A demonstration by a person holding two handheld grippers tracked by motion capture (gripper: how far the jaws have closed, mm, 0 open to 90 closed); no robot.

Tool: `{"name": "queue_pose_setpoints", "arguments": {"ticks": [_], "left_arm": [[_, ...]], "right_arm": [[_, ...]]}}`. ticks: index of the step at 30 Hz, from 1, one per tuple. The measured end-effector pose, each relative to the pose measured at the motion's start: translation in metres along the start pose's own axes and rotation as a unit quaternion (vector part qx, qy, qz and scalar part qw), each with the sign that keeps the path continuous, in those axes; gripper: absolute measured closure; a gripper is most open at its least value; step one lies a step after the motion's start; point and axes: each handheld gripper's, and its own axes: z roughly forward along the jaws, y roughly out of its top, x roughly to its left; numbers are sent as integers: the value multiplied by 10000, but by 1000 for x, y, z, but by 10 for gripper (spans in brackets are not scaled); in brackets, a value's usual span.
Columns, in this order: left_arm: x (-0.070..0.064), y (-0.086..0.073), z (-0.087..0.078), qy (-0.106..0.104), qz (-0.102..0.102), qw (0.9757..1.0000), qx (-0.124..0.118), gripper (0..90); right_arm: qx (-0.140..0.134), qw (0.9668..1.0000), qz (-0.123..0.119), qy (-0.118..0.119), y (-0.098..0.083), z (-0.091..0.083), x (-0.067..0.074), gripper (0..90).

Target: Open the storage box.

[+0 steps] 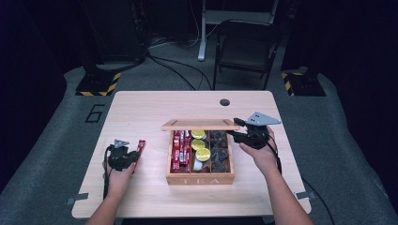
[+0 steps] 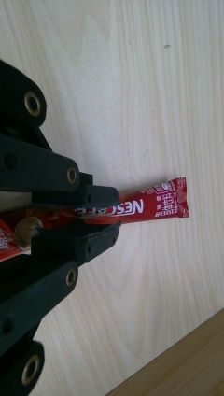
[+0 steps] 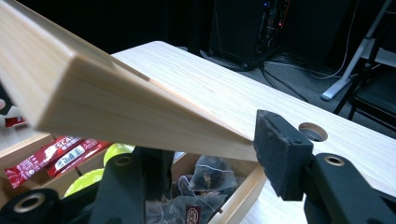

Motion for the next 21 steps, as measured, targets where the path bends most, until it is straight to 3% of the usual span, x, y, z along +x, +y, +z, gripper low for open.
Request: {"name": "queue_pose_setpoints", "arguments": {"ticks": [12, 21], "left_arm": [[-4, 3, -10, -25, -128, 9997, -208, 628], [-12, 7, -17, 2, -10, 9995, -328, 538]], "right_arm": [[5, 10000, 1, -1, 0, 0, 0, 487], [2, 10000, 0, 0, 0, 0, 0, 487]]}}
